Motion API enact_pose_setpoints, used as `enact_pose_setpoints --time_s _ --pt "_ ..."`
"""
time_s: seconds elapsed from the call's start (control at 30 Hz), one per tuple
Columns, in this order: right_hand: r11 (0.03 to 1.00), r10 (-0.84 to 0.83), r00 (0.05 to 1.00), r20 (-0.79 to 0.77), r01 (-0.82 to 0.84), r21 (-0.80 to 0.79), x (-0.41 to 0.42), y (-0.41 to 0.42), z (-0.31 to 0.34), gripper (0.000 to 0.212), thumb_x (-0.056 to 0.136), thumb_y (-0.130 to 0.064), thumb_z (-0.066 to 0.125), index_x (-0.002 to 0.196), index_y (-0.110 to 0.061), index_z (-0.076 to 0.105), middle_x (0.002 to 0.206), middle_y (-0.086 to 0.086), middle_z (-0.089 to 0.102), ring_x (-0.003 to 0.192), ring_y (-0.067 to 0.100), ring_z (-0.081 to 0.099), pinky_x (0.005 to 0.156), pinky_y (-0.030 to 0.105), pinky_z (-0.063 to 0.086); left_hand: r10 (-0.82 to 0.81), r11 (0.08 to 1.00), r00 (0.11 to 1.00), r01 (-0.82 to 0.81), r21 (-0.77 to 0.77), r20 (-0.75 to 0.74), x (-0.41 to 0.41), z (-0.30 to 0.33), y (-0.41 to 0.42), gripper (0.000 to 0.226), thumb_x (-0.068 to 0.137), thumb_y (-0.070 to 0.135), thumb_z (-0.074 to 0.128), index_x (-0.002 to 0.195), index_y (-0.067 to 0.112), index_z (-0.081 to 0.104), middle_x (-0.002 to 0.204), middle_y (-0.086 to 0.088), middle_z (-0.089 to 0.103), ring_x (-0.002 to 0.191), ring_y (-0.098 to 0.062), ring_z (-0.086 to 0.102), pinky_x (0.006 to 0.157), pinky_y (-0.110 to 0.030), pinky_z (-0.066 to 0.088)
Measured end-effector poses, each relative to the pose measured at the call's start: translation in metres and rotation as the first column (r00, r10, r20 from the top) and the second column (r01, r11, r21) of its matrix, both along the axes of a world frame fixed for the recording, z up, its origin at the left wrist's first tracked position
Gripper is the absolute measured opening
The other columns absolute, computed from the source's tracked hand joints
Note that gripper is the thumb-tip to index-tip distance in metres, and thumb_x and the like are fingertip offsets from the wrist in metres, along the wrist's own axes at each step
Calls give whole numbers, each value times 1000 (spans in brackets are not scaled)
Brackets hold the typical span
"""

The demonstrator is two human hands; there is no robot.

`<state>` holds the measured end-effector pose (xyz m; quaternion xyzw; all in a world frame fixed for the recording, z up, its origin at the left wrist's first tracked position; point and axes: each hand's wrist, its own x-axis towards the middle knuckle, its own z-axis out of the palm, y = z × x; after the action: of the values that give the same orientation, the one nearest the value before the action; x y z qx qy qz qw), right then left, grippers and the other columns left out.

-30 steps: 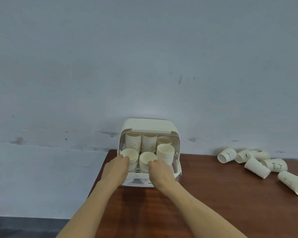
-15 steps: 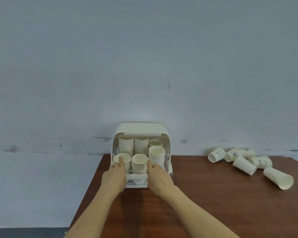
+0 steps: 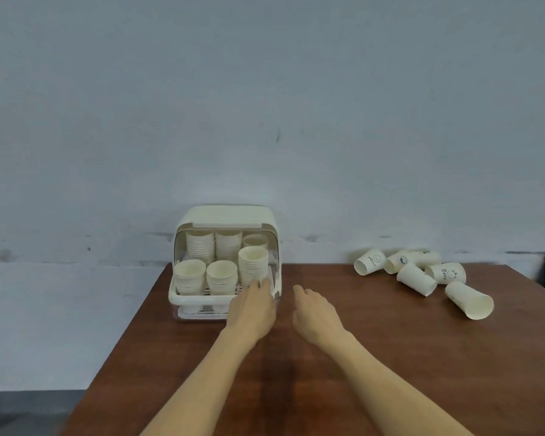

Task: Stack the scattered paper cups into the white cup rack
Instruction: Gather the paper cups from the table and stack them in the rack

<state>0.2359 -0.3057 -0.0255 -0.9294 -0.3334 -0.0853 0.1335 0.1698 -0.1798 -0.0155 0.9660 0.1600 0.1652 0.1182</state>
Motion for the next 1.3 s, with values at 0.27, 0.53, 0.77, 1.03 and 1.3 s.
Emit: enact_pose_setpoints --time_s 0.27,0.53,0.77,1.03,1.3 --pt "992 -112 992 -51 109 -58 36 -100 -6 21 90 -9 41 110 -9 45 108 11 57 102 34 55 73 38 41 -109 993 994 108 -45 -8 34 -10 -92 39 98 29 38 135 18 40 124 -6 50 112 -30 54 89 -42 45" --pt "975 -200 979 -34 196 -102 64 -188 -3 25 89 -11 42 114 -10 46 109 10 57 102 34 56 74 38 41 -198 976 980 195 -93 -20 61 -6 -162 42 98 30 38 139 20 37 126 -4 51 112 -32 55 86 -41 44" --pt "930 -366 927 -84 361 -72 88 -264 -19 32 91 -12 39 123 -10 46 111 11 59 101 34 57 72 37 39 -235 959 971 224 -174 -41 95 -12 -211 42 97 29 37 139 22 38 125 -3 53 112 -31 54 88 -42 44" --pt "844 -532 826 -187 536 -31 128 -305 -54 19 92 -9 37 109 -7 45 111 14 60 103 37 57 73 38 41 -283 950 948 256 -177 -148 147 -38 -263 39 98 29 38 136 20 40 127 -4 54 113 -31 54 87 -41 44" --pt "730 -671 729 -138 682 55 185 -297 -83 28 94 -13 36 119 -2 40 100 9 68 96 32 64 69 36 42 -304 945 930 267 -189 -207 200 -60 -285 38 97 28 40 133 16 42 128 -8 54 114 -34 52 88 -41 43"
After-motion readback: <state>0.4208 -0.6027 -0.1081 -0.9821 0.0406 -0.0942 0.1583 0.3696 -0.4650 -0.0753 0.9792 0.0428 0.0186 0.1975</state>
